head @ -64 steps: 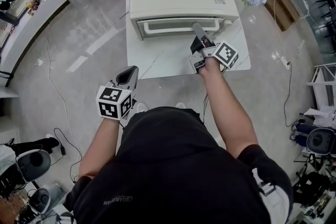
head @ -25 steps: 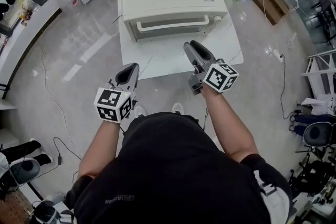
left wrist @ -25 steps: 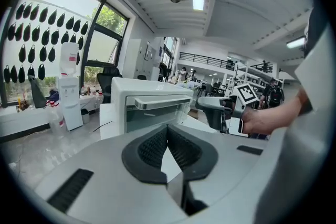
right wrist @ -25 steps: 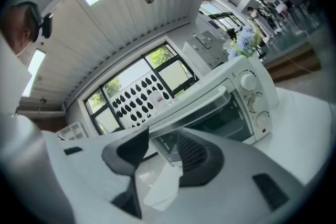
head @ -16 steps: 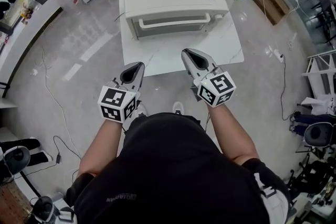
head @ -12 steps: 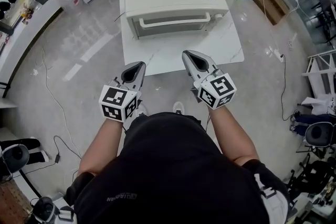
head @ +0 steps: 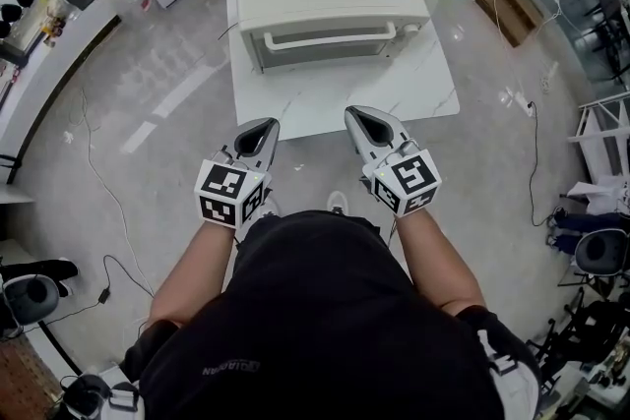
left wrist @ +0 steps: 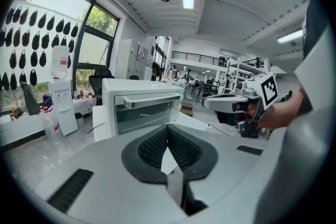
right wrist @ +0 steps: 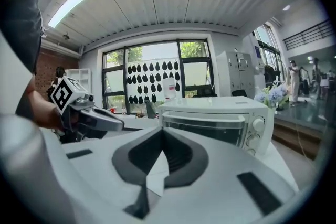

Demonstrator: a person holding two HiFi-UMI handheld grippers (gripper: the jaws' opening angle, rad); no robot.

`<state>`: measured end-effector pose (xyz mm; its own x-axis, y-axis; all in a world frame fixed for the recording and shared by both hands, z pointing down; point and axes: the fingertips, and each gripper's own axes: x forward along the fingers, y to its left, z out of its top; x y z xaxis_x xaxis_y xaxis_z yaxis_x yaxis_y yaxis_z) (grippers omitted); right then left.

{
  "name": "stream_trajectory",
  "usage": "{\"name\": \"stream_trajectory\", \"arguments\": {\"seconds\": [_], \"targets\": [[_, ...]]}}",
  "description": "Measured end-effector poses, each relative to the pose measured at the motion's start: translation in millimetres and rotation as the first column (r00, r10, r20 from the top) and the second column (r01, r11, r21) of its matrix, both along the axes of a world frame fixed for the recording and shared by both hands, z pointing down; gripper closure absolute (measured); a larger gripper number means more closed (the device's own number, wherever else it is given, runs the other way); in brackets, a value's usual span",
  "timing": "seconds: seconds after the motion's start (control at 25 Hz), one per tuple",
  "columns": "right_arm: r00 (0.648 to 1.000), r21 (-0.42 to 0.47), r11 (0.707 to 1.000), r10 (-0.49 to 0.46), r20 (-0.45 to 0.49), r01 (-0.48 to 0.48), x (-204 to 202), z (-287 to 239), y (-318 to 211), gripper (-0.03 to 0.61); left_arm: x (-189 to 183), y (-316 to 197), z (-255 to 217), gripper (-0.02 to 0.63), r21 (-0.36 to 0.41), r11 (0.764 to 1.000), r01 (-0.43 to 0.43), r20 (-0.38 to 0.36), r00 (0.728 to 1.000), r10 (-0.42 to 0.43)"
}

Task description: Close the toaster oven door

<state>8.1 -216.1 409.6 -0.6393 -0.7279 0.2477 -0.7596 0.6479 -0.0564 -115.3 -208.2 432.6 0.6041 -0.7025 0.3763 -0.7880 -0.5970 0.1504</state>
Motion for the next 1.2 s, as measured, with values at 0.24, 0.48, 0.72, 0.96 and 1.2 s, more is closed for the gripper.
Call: {"name": "stream_trajectory", "arguments": {"seconds": [0.24,0.48,0.72,0.96,1.2], "targets": [[1.0,-0.015,1.0,-0.001,-0.028,0.0,2.9,13.3,10.7,0.577,-1.8,5.6,8.5,0.611,-0.003,1.0,0.001,0.021,1.0,-0.001],[0.999,-0.04,0.999,0.002,-0.036,-0.004,5.5,25.7,12.9,0.577,-6.6,5.7,16.6,0.611,-0.016,1.0,0.015,0.034,0.999,-0.014],[0.999,-0.038,0.999,-0.002,-0.037,0.001,5.5,25.6,9.4,0.577,-4.2,2.8,12.9,0.611,-0.007,1.0,0.011,0.029,1.0,-0.011],[0.999,-0.033,0.999,0.002,-0.034,-0.003,6.6,23.6,4.7,0.577,-2.5,-1.7,9.2,0.611,0.001,1.0,0.005,0.027,1.0,-0.006],[1.0,-0.039,0.999,0.012,-0.023,-0.013,10.2,23.8,2.3,0.577,-1.4,-4.1,8.3,0.611,-0.001,1.0,0.001,0.025,1.0,-0.001]]}}
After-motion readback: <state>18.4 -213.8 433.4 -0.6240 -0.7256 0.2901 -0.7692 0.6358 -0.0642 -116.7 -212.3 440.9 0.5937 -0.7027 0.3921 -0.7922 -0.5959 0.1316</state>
